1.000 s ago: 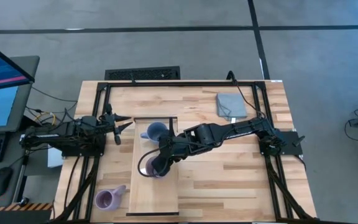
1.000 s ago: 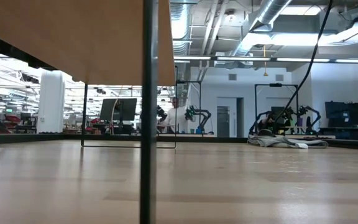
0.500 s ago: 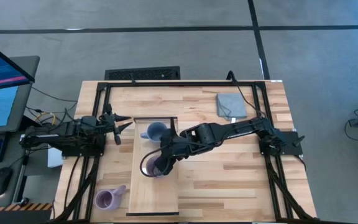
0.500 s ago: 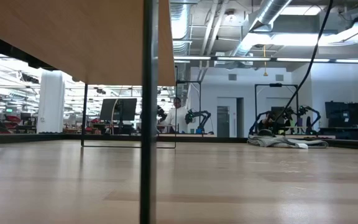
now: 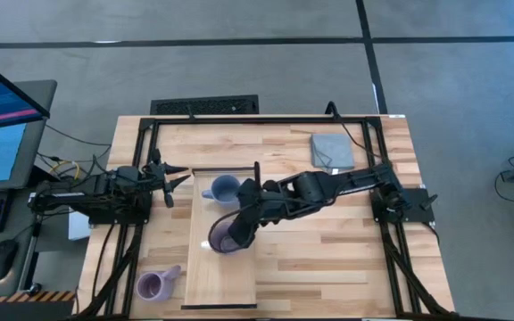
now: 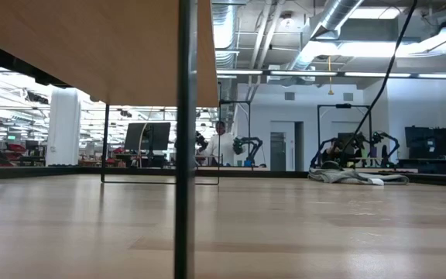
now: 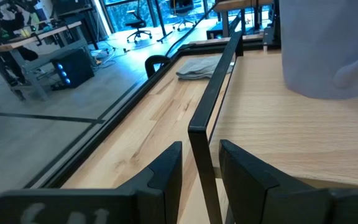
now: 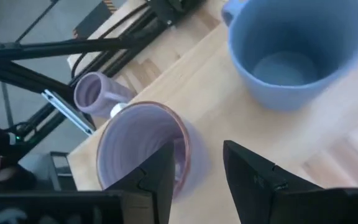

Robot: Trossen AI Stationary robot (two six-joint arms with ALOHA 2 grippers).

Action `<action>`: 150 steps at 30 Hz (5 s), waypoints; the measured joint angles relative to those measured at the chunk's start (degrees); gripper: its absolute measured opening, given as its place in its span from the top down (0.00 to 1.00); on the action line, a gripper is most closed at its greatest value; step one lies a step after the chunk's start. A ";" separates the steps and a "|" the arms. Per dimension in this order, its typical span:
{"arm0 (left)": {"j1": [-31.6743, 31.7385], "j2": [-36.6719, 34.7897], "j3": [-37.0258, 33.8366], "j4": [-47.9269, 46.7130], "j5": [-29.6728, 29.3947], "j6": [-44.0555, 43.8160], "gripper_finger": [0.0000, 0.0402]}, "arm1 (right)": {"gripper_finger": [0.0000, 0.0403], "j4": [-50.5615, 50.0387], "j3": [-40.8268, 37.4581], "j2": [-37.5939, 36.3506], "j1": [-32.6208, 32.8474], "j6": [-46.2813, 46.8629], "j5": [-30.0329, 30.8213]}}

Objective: Stack small to large cups/mugs on shelf
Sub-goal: Put the purple patterned mug on the shelf

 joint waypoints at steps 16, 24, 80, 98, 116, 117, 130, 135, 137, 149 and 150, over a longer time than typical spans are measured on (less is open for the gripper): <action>-0.01 0.00 0.00 -0.99 0.02 -1.51 0.76 | 0.61 -9.64 -0.03 0.29 7.91 1.81 -6.96; 0.00 0.00 0.00 -0.98 0.02 -1.62 0.76 | 0.64 3.86 -1.56 0.38 9.55 -6.68 -10.22; 0.01 0.04 0.00 -1.90 0.02 -1.61 0.76 | 0.70 14.93 -1.51 5.95 3.28 -15.54 -14.53; 0.01 0.04 0.00 -1.95 0.02 -1.62 0.76 | 0.70 14.88 -1.51 5.95 1.90 -16.08 -14.51; 0.01 0.04 0.00 -2.11 0.02 -1.64 0.76 | 0.70 16.95 -1.51 5.97 1.94 -19.81 -14.49; 0.01 0.05 0.00 -2.17 0.02 -1.64 0.76 | 0.70 18.00 -1.51 5.97 2.08 -20.80 -14.45; 0.00 0.07 0.00 -2.21 0.03 -1.64 0.76 | 0.70 10.75 -1.46 3.86 2.66 -21.63 -7.09; 0.00 0.07 0.00 -2.21 0.02 -1.64 0.76 | 0.70 9.86 0.12 3.33 3.55 -22.81 -6.66; 0.01 0.07 0.00 -2.19 0.04 -1.64 0.76 | 0.70 8.93 0.09 2.22 4.02 -22.76 -6.20; 0.01 0.07 0.00 -2.16 0.02 -1.64 0.76 | 0.70 -1.94 -0.19 0.25 4.82 -15.45 -0.76; -0.01 0.07 0.00 -2.16 0.02 -1.64 0.76 | 0.70 -1.72 -0.72 0.25 4.64 -15.44 -0.76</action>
